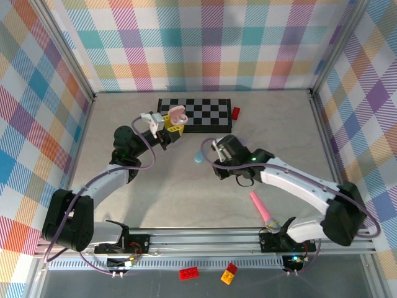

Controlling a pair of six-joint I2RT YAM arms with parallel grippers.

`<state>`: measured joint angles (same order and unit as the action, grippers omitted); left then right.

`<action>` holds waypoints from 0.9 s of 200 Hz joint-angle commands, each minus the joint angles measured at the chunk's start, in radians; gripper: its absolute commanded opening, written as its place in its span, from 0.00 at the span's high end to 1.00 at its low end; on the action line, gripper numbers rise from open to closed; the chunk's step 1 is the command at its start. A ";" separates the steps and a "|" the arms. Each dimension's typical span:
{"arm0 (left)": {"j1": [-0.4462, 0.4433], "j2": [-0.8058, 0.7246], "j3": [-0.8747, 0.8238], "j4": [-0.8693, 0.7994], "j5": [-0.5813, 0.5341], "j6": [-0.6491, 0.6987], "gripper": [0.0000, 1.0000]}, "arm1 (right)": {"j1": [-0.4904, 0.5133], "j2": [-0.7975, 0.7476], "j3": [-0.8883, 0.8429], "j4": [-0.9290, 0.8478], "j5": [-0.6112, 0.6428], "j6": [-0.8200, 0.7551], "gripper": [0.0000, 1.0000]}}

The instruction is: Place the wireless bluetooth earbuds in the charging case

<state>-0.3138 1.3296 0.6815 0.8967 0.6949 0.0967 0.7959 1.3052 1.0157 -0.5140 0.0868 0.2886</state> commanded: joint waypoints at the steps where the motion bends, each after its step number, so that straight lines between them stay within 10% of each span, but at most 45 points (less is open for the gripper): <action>1: -0.043 0.034 -0.007 0.056 -0.052 0.051 0.65 | -0.074 -0.081 -0.034 0.129 -0.271 0.085 0.82; 86: -0.212 0.153 0.048 0.073 -0.101 0.134 0.65 | -0.236 -0.156 0.015 0.328 -0.631 0.229 0.82; 180: -0.319 0.200 0.088 0.034 -0.118 0.215 0.65 | -0.262 -0.093 0.092 0.318 -0.622 0.206 0.81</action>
<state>-0.6128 1.5211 0.7193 0.9108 0.5705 0.2710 0.5449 1.2007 1.0794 -0.2176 -0.5259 0.5018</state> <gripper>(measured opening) 0.361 0.187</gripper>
